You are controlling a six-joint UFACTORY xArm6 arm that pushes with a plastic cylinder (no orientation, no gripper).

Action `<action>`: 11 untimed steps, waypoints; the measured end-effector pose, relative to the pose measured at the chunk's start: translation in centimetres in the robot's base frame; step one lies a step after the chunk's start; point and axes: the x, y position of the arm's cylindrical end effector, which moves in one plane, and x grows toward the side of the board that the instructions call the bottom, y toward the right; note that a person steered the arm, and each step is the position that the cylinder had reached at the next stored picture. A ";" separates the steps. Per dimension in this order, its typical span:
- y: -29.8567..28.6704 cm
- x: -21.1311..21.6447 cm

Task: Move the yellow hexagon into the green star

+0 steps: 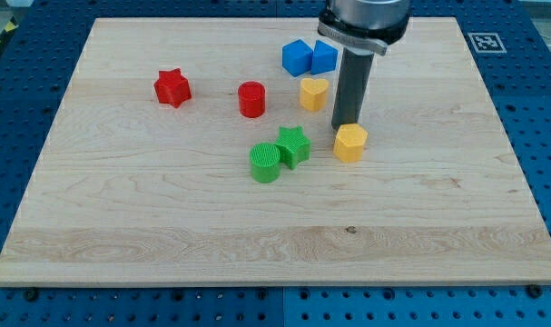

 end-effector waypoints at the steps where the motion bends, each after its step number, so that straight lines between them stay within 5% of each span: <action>1: 0.0 -1.4; 2: 2.4 -5.1; 4: 10.4 2.3; 8: 0.7 3.8; 11: -0.5 -5.9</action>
